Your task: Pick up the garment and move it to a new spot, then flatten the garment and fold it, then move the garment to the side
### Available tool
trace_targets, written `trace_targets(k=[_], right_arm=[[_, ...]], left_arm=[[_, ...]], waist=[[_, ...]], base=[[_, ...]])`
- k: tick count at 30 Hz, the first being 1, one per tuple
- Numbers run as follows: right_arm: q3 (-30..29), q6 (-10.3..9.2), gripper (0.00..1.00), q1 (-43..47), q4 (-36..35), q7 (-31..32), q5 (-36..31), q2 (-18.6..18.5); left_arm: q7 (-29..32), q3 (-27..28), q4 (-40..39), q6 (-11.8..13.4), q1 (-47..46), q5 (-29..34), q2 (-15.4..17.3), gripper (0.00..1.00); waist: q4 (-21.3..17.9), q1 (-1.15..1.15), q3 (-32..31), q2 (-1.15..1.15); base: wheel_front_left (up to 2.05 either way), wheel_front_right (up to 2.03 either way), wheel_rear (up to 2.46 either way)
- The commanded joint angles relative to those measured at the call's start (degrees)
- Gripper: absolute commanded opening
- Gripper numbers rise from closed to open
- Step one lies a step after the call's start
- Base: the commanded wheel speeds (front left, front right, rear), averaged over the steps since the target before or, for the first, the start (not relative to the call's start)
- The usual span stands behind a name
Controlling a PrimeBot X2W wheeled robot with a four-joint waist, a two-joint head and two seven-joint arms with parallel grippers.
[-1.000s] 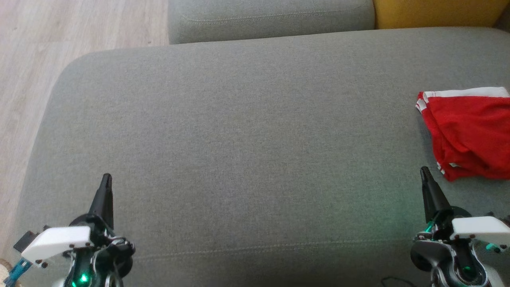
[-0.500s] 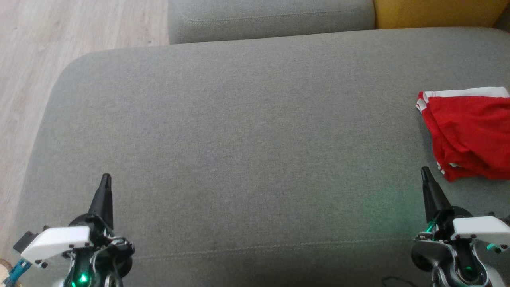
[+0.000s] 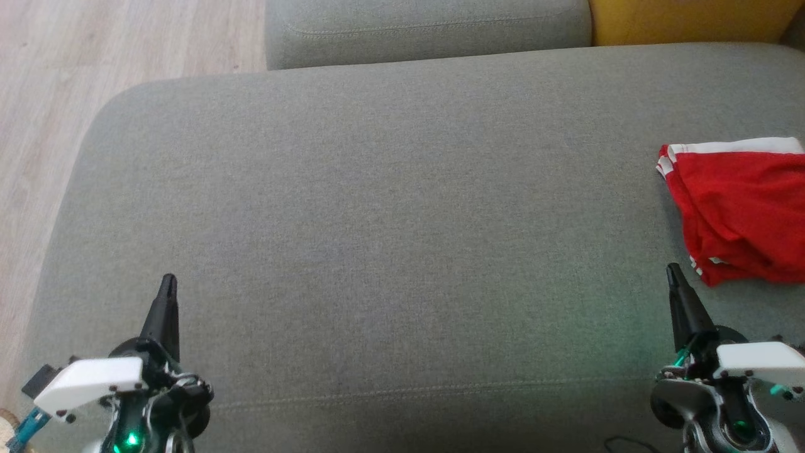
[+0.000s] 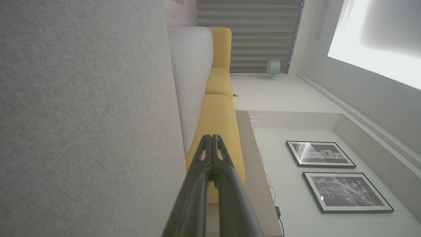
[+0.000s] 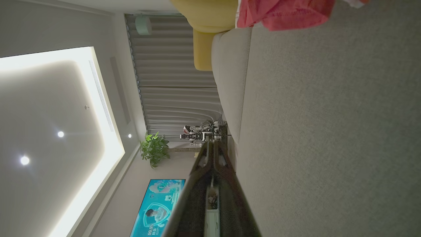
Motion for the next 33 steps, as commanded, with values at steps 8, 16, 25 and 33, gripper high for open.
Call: trace_targets(k=[8,16,25,33], right_arm=[[0.95,0.02,0.0,-2.87,-1.85,0.62,-0.32,-0.34],[0.84,0.02,0.0,-2.88,-1.84,0.71,-0.41,-0.26],[0.73,0.02,0.0,-2.89,-1.83,0.79,-0.51,-0.19],[0.63,0.02,0.0,-2.9,-1.83,0.87,-0.59,-0.12]], left_arm=[[0.38,2.36,-1.51,-0.41,-3.0,0.5,0.47,0.0],[0.49,2.5,-1.5,-0.41,-3.02,0.62,0.37,0.0],[0.61,2.65,-1.49,-0.41,-3.03,0.74,0.27,0.0],[0.72,2.78,-1.48,-0.41,-3.04,0.85,0.17,0.0]], waist=[[0.0,0.0,0.0,0.0],[0.0,0.0,0.0,0.0],[0.0,0.0,0.0,0.0],[0.0,0.0,0.0,0.0]], base=[[0.0,0.0,0.0],[0.0,0.0,0.0],[0.0,0.0,0.0],[0.0,0.0,0.0]])
